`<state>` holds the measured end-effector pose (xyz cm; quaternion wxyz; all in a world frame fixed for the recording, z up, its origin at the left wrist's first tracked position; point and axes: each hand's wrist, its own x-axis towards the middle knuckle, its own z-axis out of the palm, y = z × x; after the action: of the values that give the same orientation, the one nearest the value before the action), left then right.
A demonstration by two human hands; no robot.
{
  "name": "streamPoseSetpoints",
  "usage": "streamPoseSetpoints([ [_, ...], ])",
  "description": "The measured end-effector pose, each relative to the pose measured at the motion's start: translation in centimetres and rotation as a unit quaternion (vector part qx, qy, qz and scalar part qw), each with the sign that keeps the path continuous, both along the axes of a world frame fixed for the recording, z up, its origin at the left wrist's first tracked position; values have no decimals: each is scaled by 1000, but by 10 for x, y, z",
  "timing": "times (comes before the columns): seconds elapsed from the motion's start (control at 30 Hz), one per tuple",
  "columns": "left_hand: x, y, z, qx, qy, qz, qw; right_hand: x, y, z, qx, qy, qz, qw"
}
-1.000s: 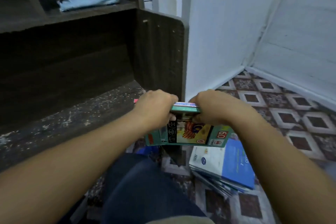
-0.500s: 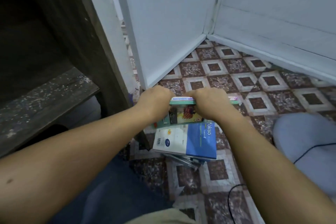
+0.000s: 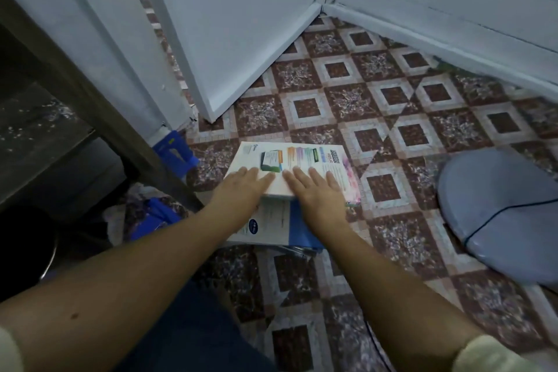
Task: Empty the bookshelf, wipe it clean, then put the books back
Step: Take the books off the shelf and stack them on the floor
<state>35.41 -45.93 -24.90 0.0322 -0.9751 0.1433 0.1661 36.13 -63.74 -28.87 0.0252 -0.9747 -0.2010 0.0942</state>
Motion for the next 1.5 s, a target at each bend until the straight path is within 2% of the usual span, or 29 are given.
streamPoseSetpoints([
  [0.3, -23, 14, -41, 32, 181, 4, 983, -37, 7, -51, -44, 115, 19, 992],
  [0.5, -28, 16, -37, 1, 210, 44, 977, -44, 10, -44, -36, 103, 1, 994],
  [0.77, -43, 40, 22, -45, 91, 126, 987, -33, 49, 18, 19, 26, 5, 999],
  [0.93, -75, 80, 73, -22, -6, 183, 983, -31, 98, 85, 45, -33, 67, 996],
  [1.07, -110, 127, 113, -27, -82, 249, 965, -47, 143, 136, 94, -80, 126, 984],
  [1.17, -149, 171, 144, -69, -135, 313, 938, -72, 193, 171, 109, -121, 194, 968],
  [1.3, -203, 221, 179, -64, -190, 393, 897, -110, 258, 210, 113, -171, 266, 942],
  [1.5, -304, 302, 211, -74, -262, 530, 803, -168, 354, 253, 152, -169, 347, 910],
])
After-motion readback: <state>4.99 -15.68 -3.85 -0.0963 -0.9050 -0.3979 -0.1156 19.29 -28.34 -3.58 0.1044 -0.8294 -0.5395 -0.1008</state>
